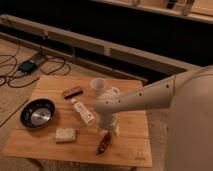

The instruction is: Place the pepper on the white sponge

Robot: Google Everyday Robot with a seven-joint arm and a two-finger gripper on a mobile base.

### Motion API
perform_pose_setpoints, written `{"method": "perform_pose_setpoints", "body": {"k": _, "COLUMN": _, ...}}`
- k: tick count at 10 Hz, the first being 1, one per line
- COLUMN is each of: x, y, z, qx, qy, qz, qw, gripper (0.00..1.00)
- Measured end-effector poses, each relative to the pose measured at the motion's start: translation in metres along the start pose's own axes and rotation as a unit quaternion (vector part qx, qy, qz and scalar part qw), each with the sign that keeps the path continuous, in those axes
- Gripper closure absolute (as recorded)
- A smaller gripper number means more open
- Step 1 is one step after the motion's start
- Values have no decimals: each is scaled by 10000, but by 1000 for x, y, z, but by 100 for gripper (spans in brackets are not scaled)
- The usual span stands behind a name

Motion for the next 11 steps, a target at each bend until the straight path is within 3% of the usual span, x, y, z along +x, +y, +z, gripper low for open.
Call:
{"method": "perform_pose_setpoints", "body": {"k": 5, "x": 14, "y": 0, "z": 26, "qx": 115, "qy": 272, "qz": 163, "qw": 9994, "gripper": 35}}
{"method": "perform_pose_setpoints", "body": {"k": 9, "x": 14, "y": 0, "z": 27, "qx": 124, "qy": 281, "qz": 167, "qw": 9994, "gripper": 36}}
{"method": "perform_pose_setpoints", "body": {"k": 11, "x": 16, "y": -1, "z": 33, "qx": 88, "qy": 370, "qz": 242, "qw": 9990, "gripper": 49}}
